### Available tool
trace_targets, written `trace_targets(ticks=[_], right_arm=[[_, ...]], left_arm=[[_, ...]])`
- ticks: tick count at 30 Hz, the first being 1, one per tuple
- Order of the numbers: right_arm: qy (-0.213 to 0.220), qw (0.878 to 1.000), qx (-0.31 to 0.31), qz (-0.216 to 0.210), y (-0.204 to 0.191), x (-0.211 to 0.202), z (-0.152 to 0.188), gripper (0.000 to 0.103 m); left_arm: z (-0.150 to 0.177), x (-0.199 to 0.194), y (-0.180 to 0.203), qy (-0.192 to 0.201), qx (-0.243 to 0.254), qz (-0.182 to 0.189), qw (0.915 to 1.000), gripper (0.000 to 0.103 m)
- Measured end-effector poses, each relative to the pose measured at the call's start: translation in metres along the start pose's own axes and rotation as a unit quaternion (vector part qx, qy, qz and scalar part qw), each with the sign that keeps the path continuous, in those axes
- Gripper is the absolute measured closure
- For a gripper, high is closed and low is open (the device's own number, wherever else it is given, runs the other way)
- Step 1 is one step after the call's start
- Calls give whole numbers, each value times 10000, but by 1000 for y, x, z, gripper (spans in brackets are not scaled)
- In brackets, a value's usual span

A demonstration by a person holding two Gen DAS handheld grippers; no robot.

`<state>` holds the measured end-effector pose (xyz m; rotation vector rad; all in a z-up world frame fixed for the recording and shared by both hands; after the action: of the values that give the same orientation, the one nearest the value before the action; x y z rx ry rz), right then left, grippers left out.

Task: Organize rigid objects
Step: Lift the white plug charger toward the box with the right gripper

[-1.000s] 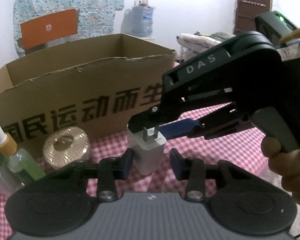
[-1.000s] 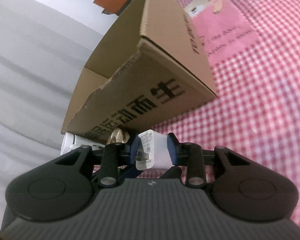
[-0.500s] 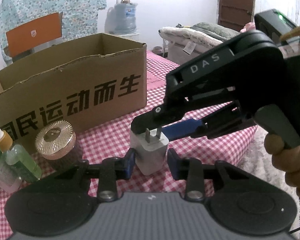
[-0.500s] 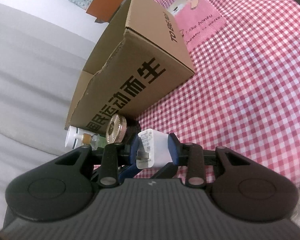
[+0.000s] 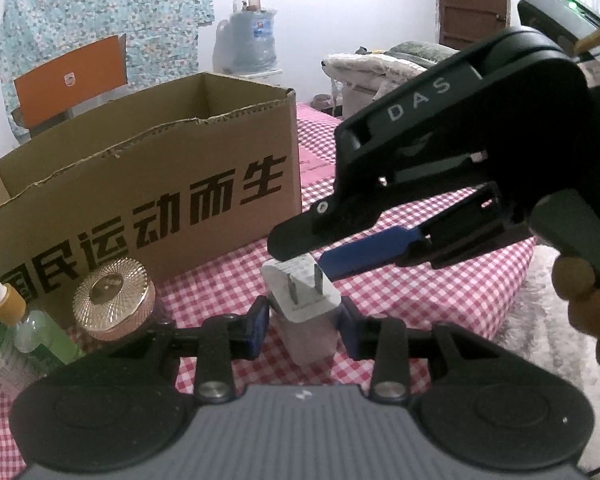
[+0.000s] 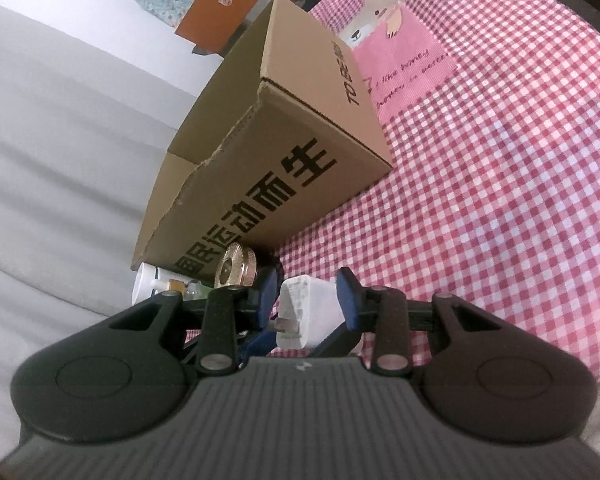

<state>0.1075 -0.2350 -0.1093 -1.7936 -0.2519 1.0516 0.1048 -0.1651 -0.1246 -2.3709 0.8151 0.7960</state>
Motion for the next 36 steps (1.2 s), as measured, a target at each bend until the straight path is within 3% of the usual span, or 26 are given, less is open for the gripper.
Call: trace_targets(ticks=[24,31,36], right_arm=[[-46,9999,136,-28,8,8,10,72],[92,9994,-265,-206,-29,-6,15,72],[213,9945,-868,-551,-85,-16,6,72]], left_arm=[[-3,0,-1,-208,-83,-306,9993,75],[-23,-33,-14,59,-120,-566,9983,75],[-57,-64,-47,335,-156,-926,9950,75]])
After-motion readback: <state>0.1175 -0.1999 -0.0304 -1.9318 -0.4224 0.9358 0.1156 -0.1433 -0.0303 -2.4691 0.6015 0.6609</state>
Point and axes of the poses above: each gripper's, at about its wrist camera, not at the fingertips, and x roughly the way its jaws point, y to its right, z to its underside, the point moved 9 cm from there along x, roughly the way its jaws point, and after that the axes turned 15 degrees about x, right-handed, at the moved point
